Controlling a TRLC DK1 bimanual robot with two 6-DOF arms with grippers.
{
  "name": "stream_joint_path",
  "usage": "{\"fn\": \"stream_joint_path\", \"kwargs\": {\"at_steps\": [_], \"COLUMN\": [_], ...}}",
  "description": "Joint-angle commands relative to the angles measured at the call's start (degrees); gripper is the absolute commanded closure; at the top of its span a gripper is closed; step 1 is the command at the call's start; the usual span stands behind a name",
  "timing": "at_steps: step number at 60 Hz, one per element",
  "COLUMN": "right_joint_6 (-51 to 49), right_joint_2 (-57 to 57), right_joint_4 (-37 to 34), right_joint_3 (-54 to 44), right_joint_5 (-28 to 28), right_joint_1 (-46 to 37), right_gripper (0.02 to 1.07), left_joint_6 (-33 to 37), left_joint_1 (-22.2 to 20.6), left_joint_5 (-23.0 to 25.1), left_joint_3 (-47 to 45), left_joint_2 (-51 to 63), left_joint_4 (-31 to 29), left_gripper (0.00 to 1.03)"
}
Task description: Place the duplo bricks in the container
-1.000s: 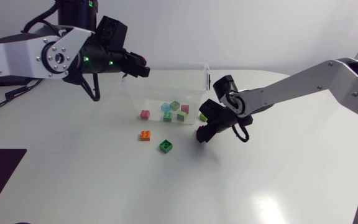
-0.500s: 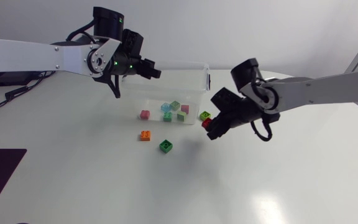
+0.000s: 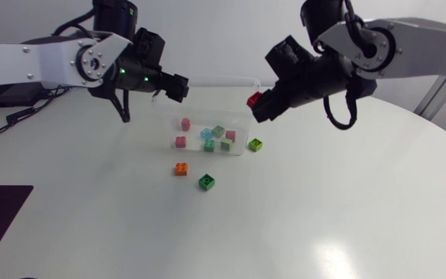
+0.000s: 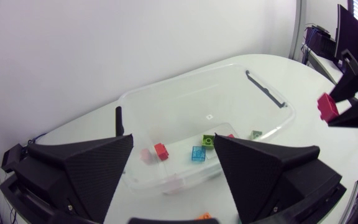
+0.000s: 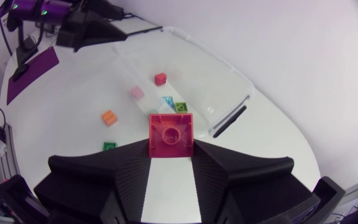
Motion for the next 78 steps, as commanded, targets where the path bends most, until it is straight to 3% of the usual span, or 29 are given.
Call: {"fn": "stream_joint_path", "kwargs": {"at_steps": [1, 10, 23, 29, 43, 56, 64, 78], "right_joint_6": [2.25, 4.35, 6.2, 6.82, 7.52, 8.13, 8.84, 10.16], "right_joint_2": [3.74, 10.5, 17.53, 20.26, 27.55, 35.02, 35.55, 27.82], "right_joint_4": [-1.21, -2.0, -2.18, -2.7, -3.32, -5.87, -6.84, -6.4], "right_joint_3": [4.39, 12.48, 20.21, 23.38, 30.14, 38.32, 40.16, 30.85], "right_joint_5": [1.33, 2.29, 3.26, 3.88, 4.84, 5.81, 6.25, 6.6], "right_joint_1": [1.04, 1.22, 1.31, 1.48, 0.69, -0.8, -0.98, -0.63], "right_gripper": [0.85, 0.85, 0.85, 0.85, 0.84, 0.48, 0.18, 0.12], "left_joint_6": [0.39, 1.19, 1.63, 1.45, -0.75, -4.7, -7.95, -12.96], "left_joint_1": [0.26, 1.14, 2.46, 2.37, 0.35, -1.15, -1.94, -3.17], "left_joint_5": [0.14, 1.55, 3.66, 3.66, 3.83, 3.83, 3.83, 3.39], "left_joint_3": [-4.24, -11.45, -20.67, -25.16, -26.3, -21.99, -18.74, -11.36], "left_joint_2": [-5.65, -10.75, -13.04, -12.69, -5.92, 1.73, 5.95, 12.8], "left_joint_4": [-2.06, -5.23, -5.14, -2.33, -0.22, 0.22, 0.13, -2.42], "left_gripper": [0.1, 0.11, 0.12, 0.12, 0.12, 0.12, 0.12, 0.12]}}
